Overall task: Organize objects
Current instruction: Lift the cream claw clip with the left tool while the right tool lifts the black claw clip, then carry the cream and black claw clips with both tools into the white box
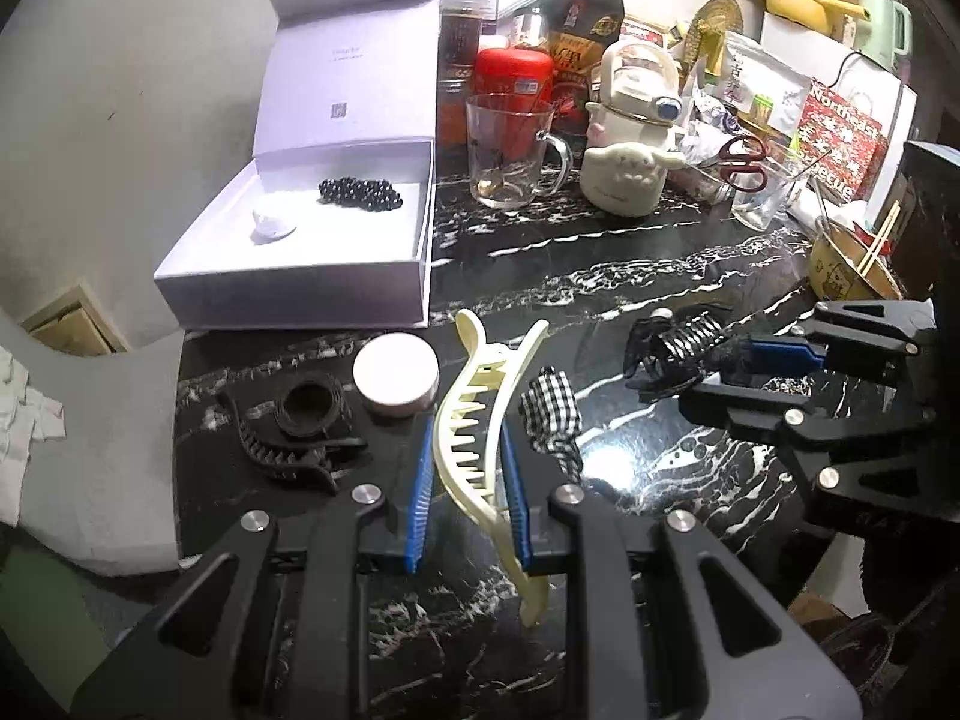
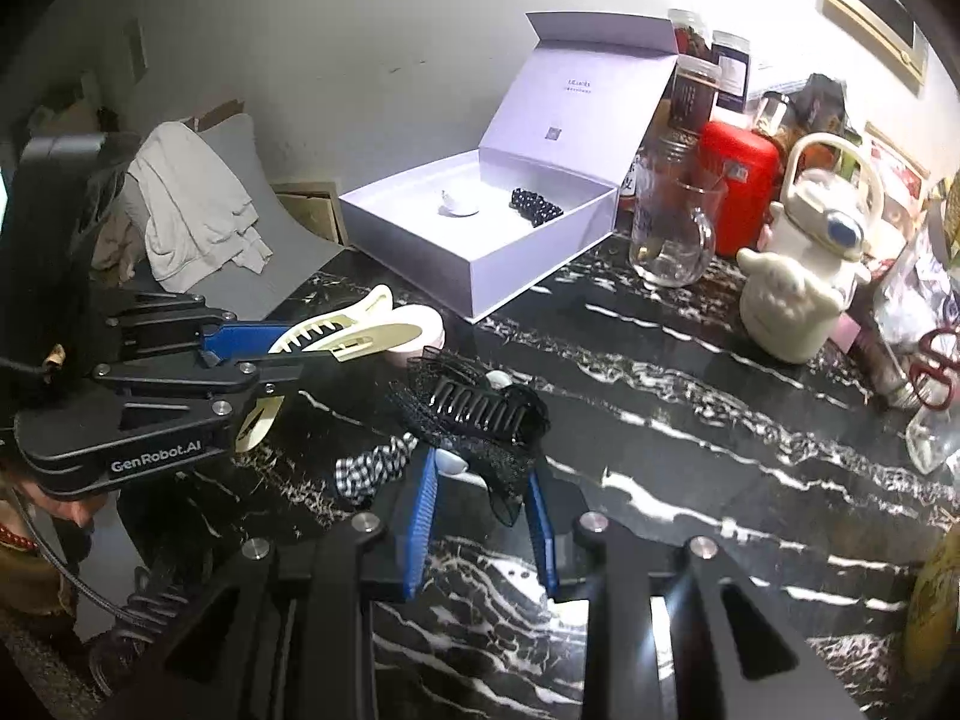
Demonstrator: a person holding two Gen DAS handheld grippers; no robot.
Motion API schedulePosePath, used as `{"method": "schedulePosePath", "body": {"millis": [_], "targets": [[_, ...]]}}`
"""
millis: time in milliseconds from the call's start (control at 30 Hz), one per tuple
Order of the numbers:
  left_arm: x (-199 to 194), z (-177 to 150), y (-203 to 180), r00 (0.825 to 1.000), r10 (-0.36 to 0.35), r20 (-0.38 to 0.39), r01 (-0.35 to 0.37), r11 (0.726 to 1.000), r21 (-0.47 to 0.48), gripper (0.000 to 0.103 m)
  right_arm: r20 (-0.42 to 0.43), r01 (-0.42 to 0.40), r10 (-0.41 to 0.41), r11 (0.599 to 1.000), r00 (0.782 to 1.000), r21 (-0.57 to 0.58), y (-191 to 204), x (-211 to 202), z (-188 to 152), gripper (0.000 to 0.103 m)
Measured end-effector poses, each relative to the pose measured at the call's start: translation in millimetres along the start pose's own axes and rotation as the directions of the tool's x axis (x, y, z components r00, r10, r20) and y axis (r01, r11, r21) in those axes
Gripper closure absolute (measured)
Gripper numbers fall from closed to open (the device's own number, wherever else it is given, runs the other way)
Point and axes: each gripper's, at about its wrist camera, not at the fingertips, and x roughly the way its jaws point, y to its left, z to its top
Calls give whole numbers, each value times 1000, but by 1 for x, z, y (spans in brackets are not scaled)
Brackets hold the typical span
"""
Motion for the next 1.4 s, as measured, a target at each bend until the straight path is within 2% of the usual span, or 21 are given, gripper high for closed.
{"method": "schedulePosePath", "body": {"millis": [667, 767, 1400], "targets": [[19, 79, 39, 999, 8, 48, -9, 1000, 24, 82, 14, -52, 53, 995, 998, -90, -13, 39, 86, 75], [24, 89, 46, 999, -5, 51, 4, 1000, 19, 82, 14, -80, 82, 993, 997, -84, -17, 46, 96, 75], [57, 141, 72, 996, 41, 79, -41, 999, 0, 82, 26, -75, 79, 989, 997, -124, -45, 83, 155, 75]]}}
